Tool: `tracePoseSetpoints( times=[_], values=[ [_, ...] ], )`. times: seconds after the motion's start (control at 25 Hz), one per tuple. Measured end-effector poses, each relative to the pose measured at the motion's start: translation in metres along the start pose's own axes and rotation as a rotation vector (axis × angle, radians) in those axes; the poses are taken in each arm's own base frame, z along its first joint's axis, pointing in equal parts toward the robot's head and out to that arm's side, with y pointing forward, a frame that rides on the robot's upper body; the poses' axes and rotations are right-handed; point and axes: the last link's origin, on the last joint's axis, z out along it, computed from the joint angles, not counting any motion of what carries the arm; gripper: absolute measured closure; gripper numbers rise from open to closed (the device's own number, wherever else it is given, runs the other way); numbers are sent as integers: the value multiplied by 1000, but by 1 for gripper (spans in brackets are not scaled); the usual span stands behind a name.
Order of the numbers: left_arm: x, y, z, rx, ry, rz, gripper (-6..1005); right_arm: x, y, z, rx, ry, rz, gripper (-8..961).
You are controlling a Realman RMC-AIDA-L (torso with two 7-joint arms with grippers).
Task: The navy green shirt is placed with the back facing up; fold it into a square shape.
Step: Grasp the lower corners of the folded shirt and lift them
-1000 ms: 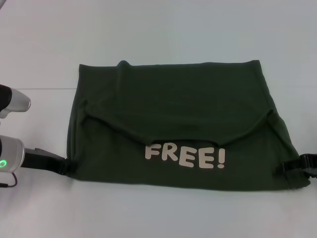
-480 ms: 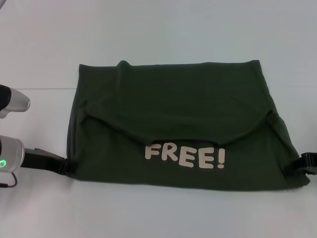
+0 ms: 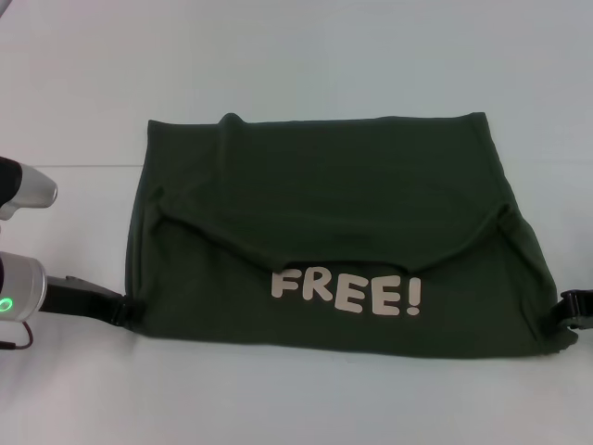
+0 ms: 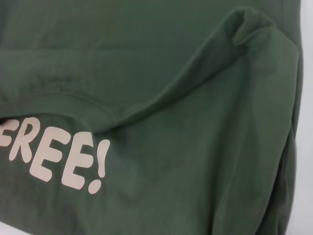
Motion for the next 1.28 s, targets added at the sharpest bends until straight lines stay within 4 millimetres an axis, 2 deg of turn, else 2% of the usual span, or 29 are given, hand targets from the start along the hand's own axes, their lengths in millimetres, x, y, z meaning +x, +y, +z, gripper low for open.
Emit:
tracePoseSetpoints(
  times=[0.16,0.48,0.84,1.12,1.28],
  values=[
    [0,1,0,-10,-5,-1,961,1,-1,0,0,0,-15,938],
    [-4,7,-11,-106,-45,-17,962,12,3,-2,-50,53,-104,935],
    [-18,15,-43,-255,-172,-41,960,51,8,-7,-175,217,-150,932],
    [-33,29,-59,-365,-329,-19,959,82,8,-10,-231,352,-176,929],
    [-38,36,-67,-429,-392,7,958,93,6,-11,-239,405,-200,928]
  ],
)
